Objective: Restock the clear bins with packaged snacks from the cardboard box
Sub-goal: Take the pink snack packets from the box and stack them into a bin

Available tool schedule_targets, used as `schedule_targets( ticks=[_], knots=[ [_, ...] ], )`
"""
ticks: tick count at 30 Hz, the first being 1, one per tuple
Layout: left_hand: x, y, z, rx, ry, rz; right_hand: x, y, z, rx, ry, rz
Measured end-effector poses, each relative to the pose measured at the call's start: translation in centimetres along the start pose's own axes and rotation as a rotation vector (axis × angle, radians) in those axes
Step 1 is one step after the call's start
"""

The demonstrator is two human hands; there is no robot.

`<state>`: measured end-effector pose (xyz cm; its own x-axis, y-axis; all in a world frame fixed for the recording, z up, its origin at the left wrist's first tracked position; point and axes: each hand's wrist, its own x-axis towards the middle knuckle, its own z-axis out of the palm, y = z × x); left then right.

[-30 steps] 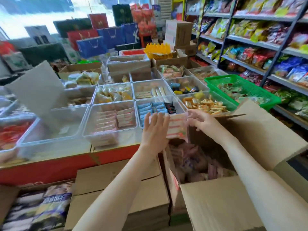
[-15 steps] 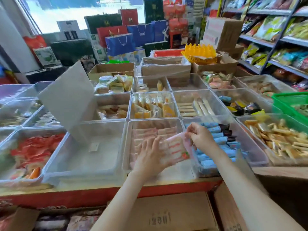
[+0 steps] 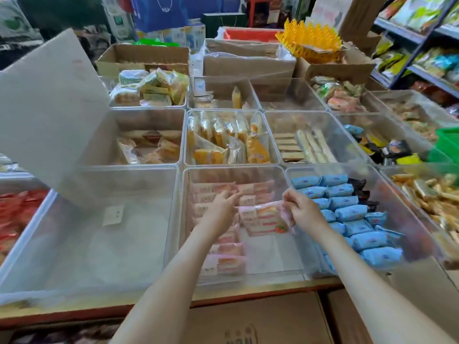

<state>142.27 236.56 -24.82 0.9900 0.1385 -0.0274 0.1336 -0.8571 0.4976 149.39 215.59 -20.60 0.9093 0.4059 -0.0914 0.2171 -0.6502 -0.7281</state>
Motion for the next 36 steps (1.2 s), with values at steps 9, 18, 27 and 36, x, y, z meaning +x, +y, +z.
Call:
schedule_targets(
  ticks=[9, 18, 27, 36],
  knots=[
    [3.0, -0.5, 2.5, 0.109, -0.096, -0.127, 3.5, 0.7, 3.2, -0.42, -0.1, 0.094],
    [3.1, 1.3, 3.7, 0.366, -0.042, -0.127, 2.3, 2.3, 6.4, -0.427, -0.353, 0.184],
    [-0.5, 6.8, 2.2, 0.191, 0.056, -0.19, -2.4, 0.2, 1.2, -0.293, -0.243, 0.078],
    [-9.0, 22.4, 0.3, -0.049, 0.162, -0.004, -12.5, -1.0, -10.0, -0.285, -0.012, -0.086]
  ],
)
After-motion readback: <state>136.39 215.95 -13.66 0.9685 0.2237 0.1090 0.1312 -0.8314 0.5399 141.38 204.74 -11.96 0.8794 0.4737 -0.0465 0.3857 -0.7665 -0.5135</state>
